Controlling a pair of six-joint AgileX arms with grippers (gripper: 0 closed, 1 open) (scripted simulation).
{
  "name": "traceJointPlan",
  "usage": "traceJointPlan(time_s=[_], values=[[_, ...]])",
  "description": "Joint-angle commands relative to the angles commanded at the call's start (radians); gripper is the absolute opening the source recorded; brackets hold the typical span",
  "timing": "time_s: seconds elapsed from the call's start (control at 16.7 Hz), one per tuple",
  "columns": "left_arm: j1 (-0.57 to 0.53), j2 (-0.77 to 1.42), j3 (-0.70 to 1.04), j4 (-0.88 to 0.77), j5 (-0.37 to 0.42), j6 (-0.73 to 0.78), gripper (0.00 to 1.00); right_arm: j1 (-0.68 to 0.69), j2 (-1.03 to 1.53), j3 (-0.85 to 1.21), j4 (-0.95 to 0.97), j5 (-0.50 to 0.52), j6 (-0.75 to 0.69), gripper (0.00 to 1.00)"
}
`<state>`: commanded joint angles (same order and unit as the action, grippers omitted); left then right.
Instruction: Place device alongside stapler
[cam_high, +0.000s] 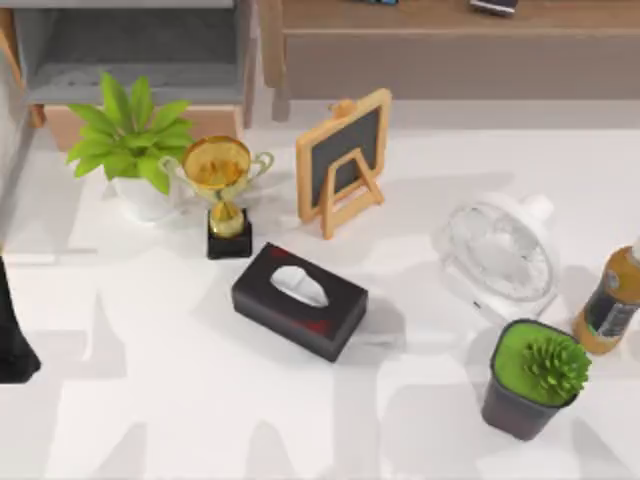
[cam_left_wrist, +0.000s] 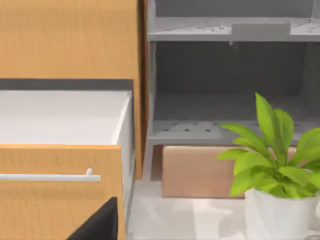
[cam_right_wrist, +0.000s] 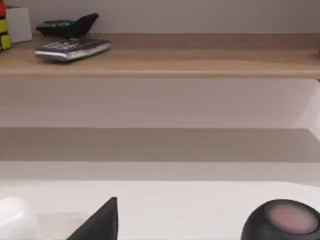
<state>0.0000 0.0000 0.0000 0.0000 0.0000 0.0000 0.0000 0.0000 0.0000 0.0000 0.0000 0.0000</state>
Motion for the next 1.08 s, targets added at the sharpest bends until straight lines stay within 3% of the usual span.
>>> traceJointPlan(time_s=[0.24,0.48,0.72,1.08], values=[[0.009,0.029,0.029,-0.024,0.001,0.009,1.0,0.0,0.0,0.0,0.0,0.0,0.0,1.0],[0.041,0.211,0.209,-0.163,0.006,0.048,1.0,0.0,0.0,0.0,0.0,0.0,0.0,1.0],[0.098,0.562,0.553,-0.377,0.014,0.105,1.0,0.0,0.0,0.0,0.0,0.0,0.0,1.0],[0.158,1.296,1.251,-0.677,0.023,0.188,1.0,0.0,0.0,0.0,0.0,0.0,0.0,1.0]])
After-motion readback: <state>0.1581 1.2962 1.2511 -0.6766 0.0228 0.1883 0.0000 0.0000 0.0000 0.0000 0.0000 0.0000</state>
